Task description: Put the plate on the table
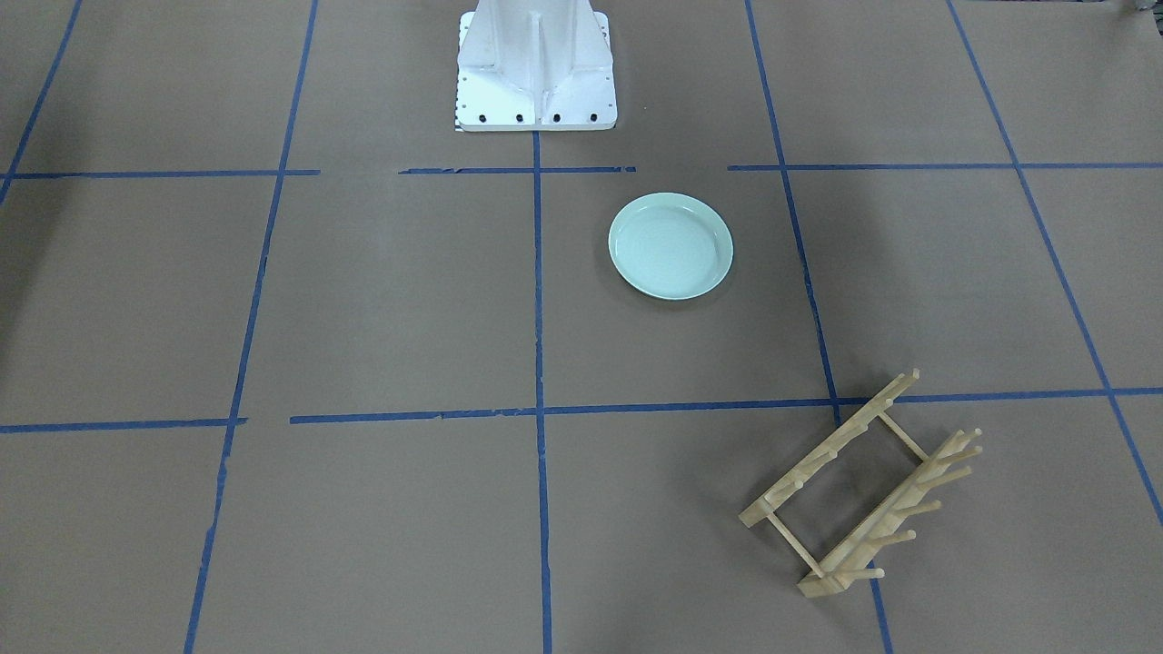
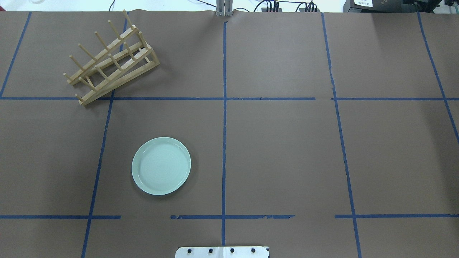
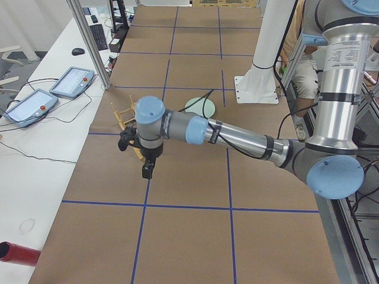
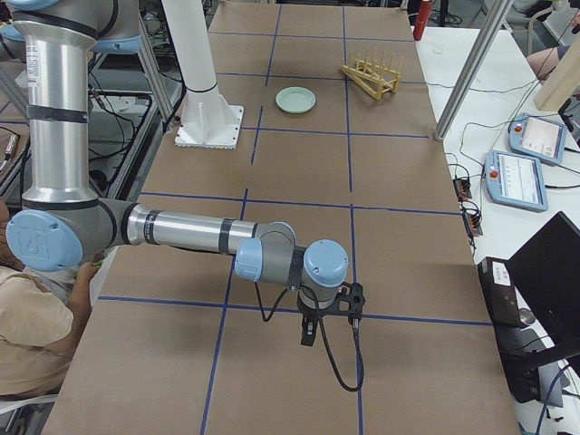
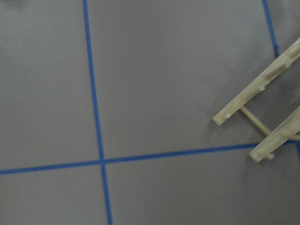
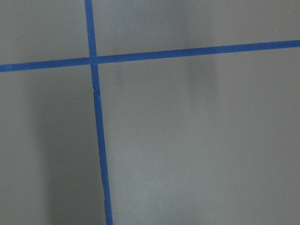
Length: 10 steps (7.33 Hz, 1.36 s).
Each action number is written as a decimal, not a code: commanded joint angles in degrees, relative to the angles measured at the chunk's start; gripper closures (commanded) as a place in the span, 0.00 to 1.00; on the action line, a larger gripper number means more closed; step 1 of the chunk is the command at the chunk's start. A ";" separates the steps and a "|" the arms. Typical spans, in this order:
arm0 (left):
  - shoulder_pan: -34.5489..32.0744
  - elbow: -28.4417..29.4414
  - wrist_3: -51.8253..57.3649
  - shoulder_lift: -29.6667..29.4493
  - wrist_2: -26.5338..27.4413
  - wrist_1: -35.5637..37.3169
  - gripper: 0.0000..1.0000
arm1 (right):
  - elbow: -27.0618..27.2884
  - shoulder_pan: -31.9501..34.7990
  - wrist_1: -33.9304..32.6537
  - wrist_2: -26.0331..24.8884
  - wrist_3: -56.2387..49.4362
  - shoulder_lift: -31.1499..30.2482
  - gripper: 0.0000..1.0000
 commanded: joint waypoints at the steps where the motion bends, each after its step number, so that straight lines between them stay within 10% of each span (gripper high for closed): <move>1: -1.32 3.53 3.13 4.84 -1.93 -1.70 0.00 | 0.00 0.00 0.00 0.00 0.00 0.00 0.00; 10: -5.71 4.60 2.43 4.06 -4.15 0.31 0.00 | 0.08 0.00 0.00 0.00 0.00 0.00 0.00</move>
